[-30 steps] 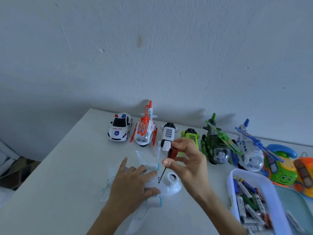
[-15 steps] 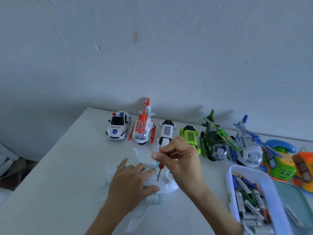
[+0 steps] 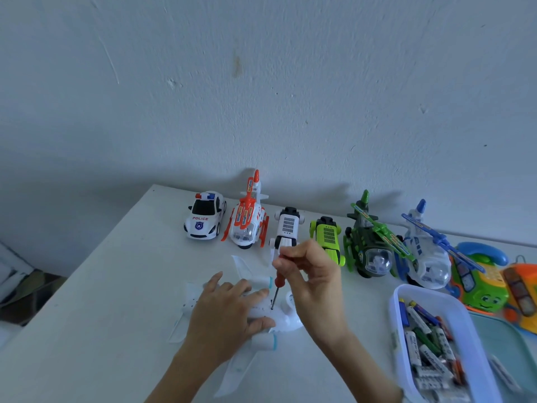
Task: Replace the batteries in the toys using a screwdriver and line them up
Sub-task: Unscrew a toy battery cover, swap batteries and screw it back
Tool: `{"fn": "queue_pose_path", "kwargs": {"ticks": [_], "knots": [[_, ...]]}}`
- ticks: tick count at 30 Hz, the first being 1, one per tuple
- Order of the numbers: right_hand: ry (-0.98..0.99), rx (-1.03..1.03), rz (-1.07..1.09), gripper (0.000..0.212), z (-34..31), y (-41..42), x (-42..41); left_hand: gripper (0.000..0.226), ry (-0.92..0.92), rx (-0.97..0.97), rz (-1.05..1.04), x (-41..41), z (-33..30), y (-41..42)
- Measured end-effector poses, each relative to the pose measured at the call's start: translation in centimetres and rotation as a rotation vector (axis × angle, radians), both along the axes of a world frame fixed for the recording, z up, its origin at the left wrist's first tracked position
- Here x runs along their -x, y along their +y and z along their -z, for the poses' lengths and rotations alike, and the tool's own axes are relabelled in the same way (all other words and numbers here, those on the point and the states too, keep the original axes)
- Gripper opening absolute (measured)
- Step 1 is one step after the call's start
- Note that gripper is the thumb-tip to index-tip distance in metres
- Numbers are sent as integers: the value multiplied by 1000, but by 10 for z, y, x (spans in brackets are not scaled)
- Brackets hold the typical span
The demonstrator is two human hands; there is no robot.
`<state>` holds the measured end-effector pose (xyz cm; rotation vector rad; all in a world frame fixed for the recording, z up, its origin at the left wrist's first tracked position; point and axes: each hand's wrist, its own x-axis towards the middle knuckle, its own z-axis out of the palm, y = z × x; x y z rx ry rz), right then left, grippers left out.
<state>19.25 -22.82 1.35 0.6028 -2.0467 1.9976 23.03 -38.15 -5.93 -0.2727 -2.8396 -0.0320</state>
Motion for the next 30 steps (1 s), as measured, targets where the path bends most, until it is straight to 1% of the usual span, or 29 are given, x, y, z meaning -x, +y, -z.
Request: {"fn": "queue_pose_path", "kwargs": {"ticks": [3,4,6,7,9,11,13,15,16,18,20,21,24,27,30], "knots": [[61,-44,-2,23,7,1,-3,67,-8,8,-2,1,-1,0],[45,-4,0,22,8,3,-3,63,-20,14,-1,1,0,-1],[-10,84,-1,8,9,9,-1,59,-36,23,-2,1,1,-1],[-18,102,11,9,9,11,1,58,-41,23,0,1,2,-2],[-45,148,31,20,10,12,2,60,-43,16,3,1,3,-2],[-58,249,16,20,12,9,0,68,-32,6,10,1,3,-2],[-79,294,32,21,16,7,0,74,-23,-1,18,0,1,-1],[-102,316,13,24,16,7,5,75,-13,-4,10,0,-1,0],[-115,318,-33,21,15,6,8,72,-22,-5,9,0,-1,0],[-143,318,-133,4,10,3,9,63,-35,1,11,-1,-1,1],[-169,251,-154,18,6,-4,7,58,-29,5,4,-1,-2,1],[-138,201,-142,19,6,-8,7,57,-27,-4,3,0,-3,1],[20,51,-196,17,5,-26,-1,52,25,-47,-2,-2,-3,2],[78,-86,-108,17,11,-38,-7,47,58,-51,-3,-2,-4,2],[21,-28,-98,15,16,-30,-5,49,57,-47,5,-3,-4,2]]}}
